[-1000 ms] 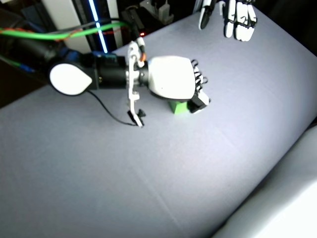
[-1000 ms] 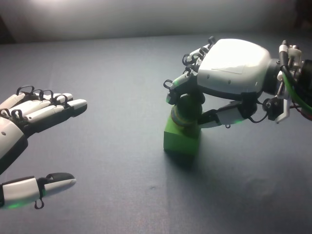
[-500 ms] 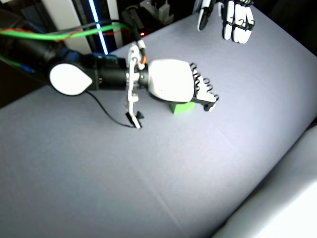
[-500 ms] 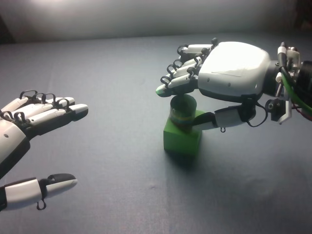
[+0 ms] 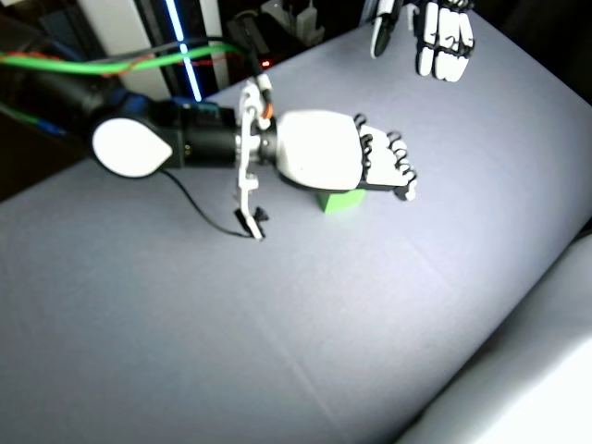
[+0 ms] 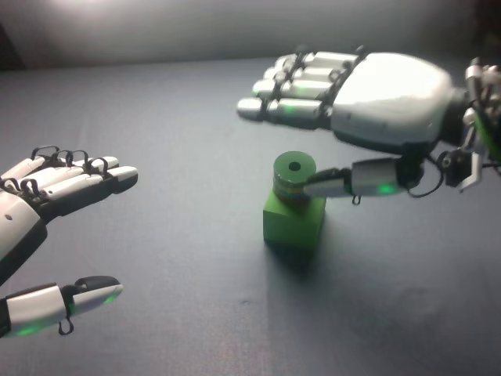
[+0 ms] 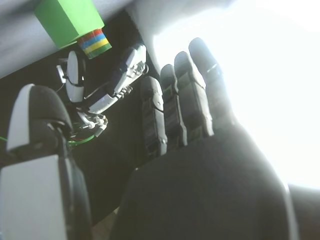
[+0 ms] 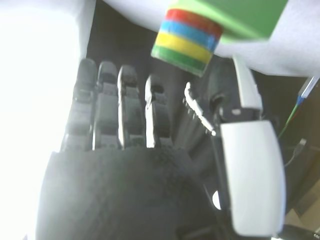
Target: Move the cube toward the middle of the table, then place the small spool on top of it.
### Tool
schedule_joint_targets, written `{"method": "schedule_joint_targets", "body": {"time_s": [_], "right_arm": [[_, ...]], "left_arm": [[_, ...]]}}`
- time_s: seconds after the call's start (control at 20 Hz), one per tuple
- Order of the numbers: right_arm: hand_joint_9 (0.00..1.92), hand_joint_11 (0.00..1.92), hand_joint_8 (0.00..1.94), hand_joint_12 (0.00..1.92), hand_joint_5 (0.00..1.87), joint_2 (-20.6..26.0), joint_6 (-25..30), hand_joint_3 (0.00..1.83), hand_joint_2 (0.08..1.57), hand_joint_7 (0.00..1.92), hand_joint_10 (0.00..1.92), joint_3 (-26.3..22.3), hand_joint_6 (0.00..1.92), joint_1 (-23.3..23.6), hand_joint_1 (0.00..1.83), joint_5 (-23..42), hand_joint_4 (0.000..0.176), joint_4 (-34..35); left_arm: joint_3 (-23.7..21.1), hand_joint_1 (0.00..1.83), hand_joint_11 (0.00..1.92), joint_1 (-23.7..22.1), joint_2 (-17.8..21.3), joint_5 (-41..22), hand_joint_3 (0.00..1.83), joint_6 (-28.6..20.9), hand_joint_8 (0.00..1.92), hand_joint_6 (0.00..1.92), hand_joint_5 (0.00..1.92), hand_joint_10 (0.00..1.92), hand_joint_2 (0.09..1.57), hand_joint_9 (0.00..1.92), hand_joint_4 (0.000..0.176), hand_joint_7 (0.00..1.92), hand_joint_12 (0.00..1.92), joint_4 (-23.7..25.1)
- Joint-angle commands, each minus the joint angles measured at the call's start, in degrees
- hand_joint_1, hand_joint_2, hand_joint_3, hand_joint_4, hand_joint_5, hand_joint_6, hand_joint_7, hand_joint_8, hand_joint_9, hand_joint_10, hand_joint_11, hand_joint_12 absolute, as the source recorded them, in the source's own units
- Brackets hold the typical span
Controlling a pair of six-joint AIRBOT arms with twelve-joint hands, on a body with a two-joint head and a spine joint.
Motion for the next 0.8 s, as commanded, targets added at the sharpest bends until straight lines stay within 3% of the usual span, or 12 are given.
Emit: {"method": "schedule_joint_targets", "body": {"time_s": [0.0,0.05,0.1,0.15,0.25,0.4,0.5,0.55,0.6,0.65,0.7,0.75], "right_arm": [[0.00,0.00,0.00,0.00,0.00,1.19,-0.74,0.01,1.25,0.00,0.00,-0.83,0.00,0.86,0.44,8.41,0.118,2.38],[0.00,0.00,0.00,0.00,0.00,1.39,-1.43,0.00,1.24,0.00,0.00,-1.89,0.00,0.85,0.44,10.03,0.157,3.35],[0.00,0.00,0.00,0.00,0.00,3.38,-1.56,0.00,1.22,0.00,0.00,-3.35,0.00,0.73,0.40,13.03,0.161,4.96],[0.00,0.00,0.00,0.00,0.00,5.08,-1.56,0.00,1.21,0.00,0.00,-4.54,0.00,0.13,0.34,15.31,0.141,5.92],[0.00,0.00,0.00,0.00,0.00,8.81,-1.56,0.00,1.15,0.00,0.00,-7.32,0.00,-2.46,0.47,21.00,0.146,8.40],[0.00,0.00,0.00,0.00,0.00,12.51,-1.58,0.02,1.22,0.00,0.00,-10.48,0.00,-11.30,0.31,34.92,0.175,16.62],[0.00,0.00,0.00,0.00,0.00,13.95,-2.29,0.00,1.19,0.00,0.00,-12.34,0.00,-17.32,0.38,42.86,0.156,22.25],[0.00,0.00,0.00,0.00,0.00,14.68,-3.05,0.00,1.18,0.00,0.00,-13.22,0.00,-19.70,0.38,46.16,0.163,24.70],[0.00,0.00,0.00,0.00,0.00,15.16,-3.55,0.01,1.21,0.00,0.00,-14.00,0.00,-22.04,0.40,49.58,0.090,26.78],[0.00,0.00,0.00,0.00,0.05,15.72,-3.90,0.01,1.22,0.00,0.00,-14.86,0.01,-24.75,0.44,53.57,0.102,29.13],[0.00,0.00,0.00,0.00,0.09,16.37,-4.63,0.00,1.19,0.00,0.00,-15.63,0.02,-27.00,0.30,57.09,0.138,31.31],[0.00,0.00,0.01,0.00,0.10,17.10,-5.64,0.00,1.19,0.05,0.00,-16.51,0.01,-29.24,0.50,60.89,0.145,33.39]], "left_arm": [[0.12,0.88,0.09,-0.22,-0.07,-8.05,0.00,-0.34,0.00,0.00,0.36,0.00,1.07,0.31,0.051,0.31,0.64,0.19],[0.12,0.86,0.10,-0.19,-0.01,-8.43,0.00,-0.34,0.00,0.00,0.29,0.00,1.07,0.30,0.064,0.30,0.59,-0.01],[0.14,0.85,0.08,-0.17,0.09,-9.21,0.00,-0.32,0.00,0.00,0.23,0.00,1.07,0.29,0.074,0.28,0.56,-0.35],[0.16,0.87,0.08,-0.17,0.21,-9.87,0.00,-0.30,0.00,0.00,0.19,0.01,1.04,0.30,0.070,0.26,0.55,-0.54],[0.22,0.84,0.02,-0.17,0.52,-11.49,0.00,-0.30,0.00,0.00,0.10,0.00,1.02,0.30,0.098,0.20,0.67,-0.88],[0.16,0.71,0.00,-0.04,0.95,-14.47,0.00,-0.30,0.00,0.00,0.01,0.00,1.02,0.29,0.082,0.20,0.83,-1.55],[0.03,0.32,0.00,0.33,0.99,-17.06,0.01,-0.33,0.00,0.00,0.00,0.00,1.17,0.28,0.051,0.15,1.07,-2.18],[-0.20,0.26,0.04,0.63,1.16,-18.25,0.00,-0.90,0.00,0.01,0.09,0.00,1.17,0.25,0.076,0.15,1.04,-2.65],[-0.25,0.25,0.01,0.59,1.35,-18.29,0.01,-1.54,0.00,0.00,0.02,0.01,1.21,0.15,0.080,0.03,0.82,-2.87],[-0.07,0.21,0.14,0.37,1.45,-18.30,0.00,-2.25,0.00,0.00,0.00,0.01,1.21,0.19,0.076,0.05,0.56,-2.75],[0.07,0.27,0.18,0.13,1.50,-18.30,0.00,-2.59,0.00,0.01,0.25,0.00,1.23,0.17,0.044,0.04,0.42,-2.46],[0.19,0.24,0.16,-0.57,1.53,-18.31,0.00,-3.04,0.00,0.01,0.37,0.00,1.24,0.18,0.037,0.06,0.37,-2.11]]}}
